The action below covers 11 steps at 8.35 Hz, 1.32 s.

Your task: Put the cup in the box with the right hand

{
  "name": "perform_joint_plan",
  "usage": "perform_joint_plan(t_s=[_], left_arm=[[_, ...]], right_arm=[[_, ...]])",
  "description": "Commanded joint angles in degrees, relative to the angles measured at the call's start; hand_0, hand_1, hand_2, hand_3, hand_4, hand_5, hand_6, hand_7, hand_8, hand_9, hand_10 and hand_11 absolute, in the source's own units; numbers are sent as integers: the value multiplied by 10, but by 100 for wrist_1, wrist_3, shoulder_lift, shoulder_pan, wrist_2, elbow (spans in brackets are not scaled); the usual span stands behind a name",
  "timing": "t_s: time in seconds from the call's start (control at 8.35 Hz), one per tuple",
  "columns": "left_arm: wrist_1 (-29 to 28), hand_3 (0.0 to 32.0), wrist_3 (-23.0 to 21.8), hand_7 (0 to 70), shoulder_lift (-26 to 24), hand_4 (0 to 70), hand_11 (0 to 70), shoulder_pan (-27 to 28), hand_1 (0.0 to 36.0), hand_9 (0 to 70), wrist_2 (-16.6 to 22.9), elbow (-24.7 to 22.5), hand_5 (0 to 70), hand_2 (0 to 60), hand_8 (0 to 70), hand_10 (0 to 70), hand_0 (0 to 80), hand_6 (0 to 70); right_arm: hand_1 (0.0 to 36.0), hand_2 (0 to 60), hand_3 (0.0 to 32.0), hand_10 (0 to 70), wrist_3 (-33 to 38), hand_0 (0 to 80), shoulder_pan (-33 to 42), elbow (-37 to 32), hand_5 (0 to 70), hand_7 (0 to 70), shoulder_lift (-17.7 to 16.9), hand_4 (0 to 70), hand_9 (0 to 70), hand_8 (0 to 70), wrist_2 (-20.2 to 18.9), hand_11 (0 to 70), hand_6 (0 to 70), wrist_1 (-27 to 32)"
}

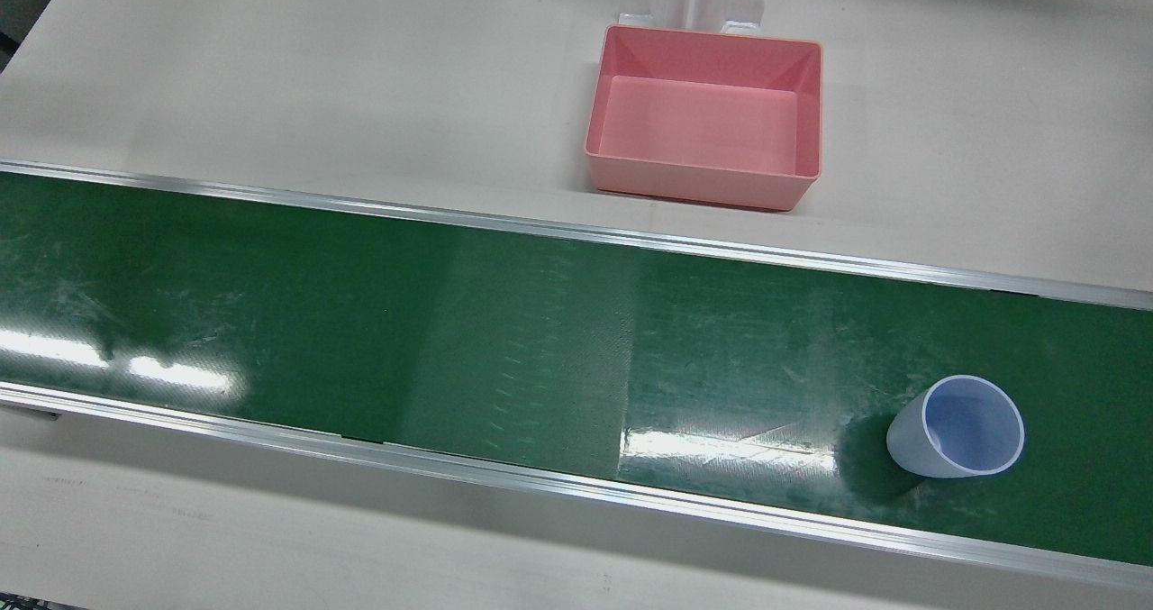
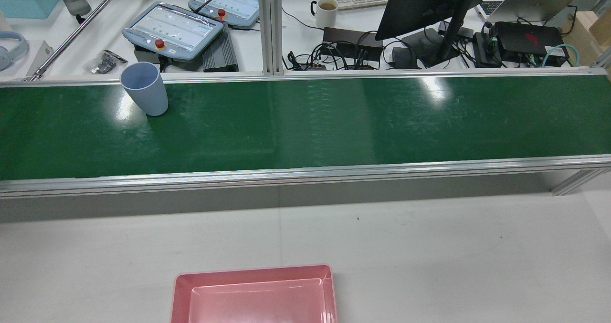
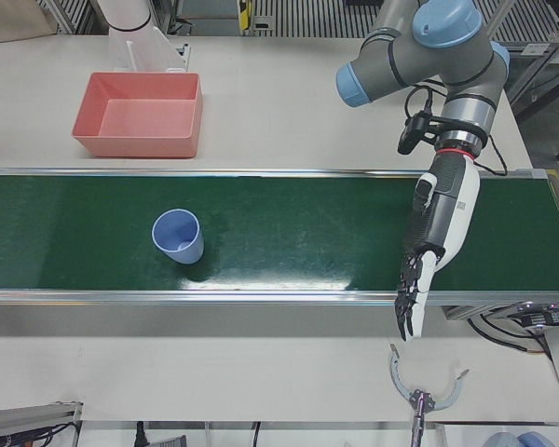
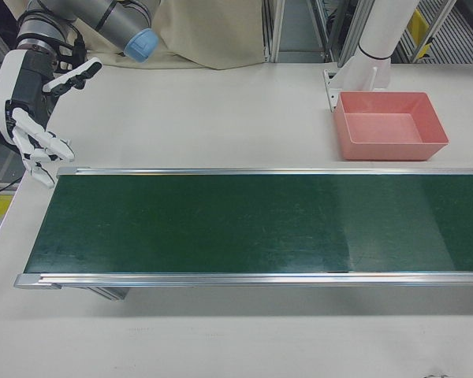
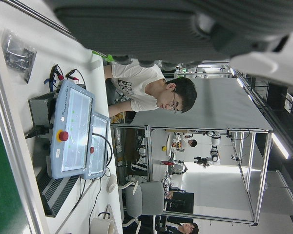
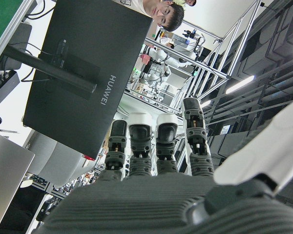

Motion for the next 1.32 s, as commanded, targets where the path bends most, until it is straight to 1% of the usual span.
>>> perform_joint_plan(t_s=[0.0,0.12,0.24,0.36,0.48,0.6,0.72,0.84,0.96,1.08,1.2], left_arm=[[-10,0,0,0,-3,0,0,0,0,0,1,14,0,0,0,0,0,0],[-11,0,0,0,-3,0,0,0,0,0,1,23,0,0,0,0,0,0],[-2,0,0,0,-3,0,0,0,0,0,-8,14,0,0,0,0,0,0],[-2,0,0,0,-3,0,0,0,0,0,1,14,0,0,0,0,0,0],[-2,0,0,0,-3,0,0,0,0,0,1,5,0,0,0,0,0,0],[7,0,0,0,-3,0,0,8,0,0,1,5,0,0,0,0,0,0],[-2,0,0,0,-3,0,0,0,0,0,1,5,0,0,0,0,0,0],[16,0,0,0,-3,0,0,0,0,0,1,-21,0,0,0,0,0,0],[16,0,0,0,-3,0,0,0,0,0,-8,-21,0,0,0,0,0,0],[16,0,0,0,-3,0,0,0,0,0,-8,-21,0,0,0,0,0,0],[16,0,0,0,-11,0,0,0,0,0,1,-21,0,0,0,0,0,0]], right_arm=[[8,19,0,131,2,375,6,-3,44,700,-13,268,654,399,-9,187,291,-11],[0,0,0,135,2,387,15,-21,43,700,-22,295,655,400,0,192,295,-11],[0,0,0,142,2,395,41,-65,45,700,-31,288,660,403,-9,201,291,-2],[0,0,0,150,2,436,32,-83,48,700,-31,305,671,408,0,214,286,-2],[0,0,0,159,2,447,41,-74,51,700,-31,307,687,419,0,228,288,-2],[0,0,0,169,-33,437,-46,-65,53,700,48,309,700,436,26,241,296,15],[0,0,0,171,-60,415,-247,-57,48,700,57,347,700,448,218,241,310,7],[0,0,0,179,-60,396,-301,4,42,700,57,429,700,464,237,250,330,7],[0,0,0,176,-77,403,-336,31,44,700,83,411,700,458,298,248,331,15],[0,0,0,163,-86,397,-615,66,45,700,275,341,696,429,516,230,314,15],[0,0,0,173,18,417,-1358,206,46,700,321,367,697,430,1424,245,314,15]])
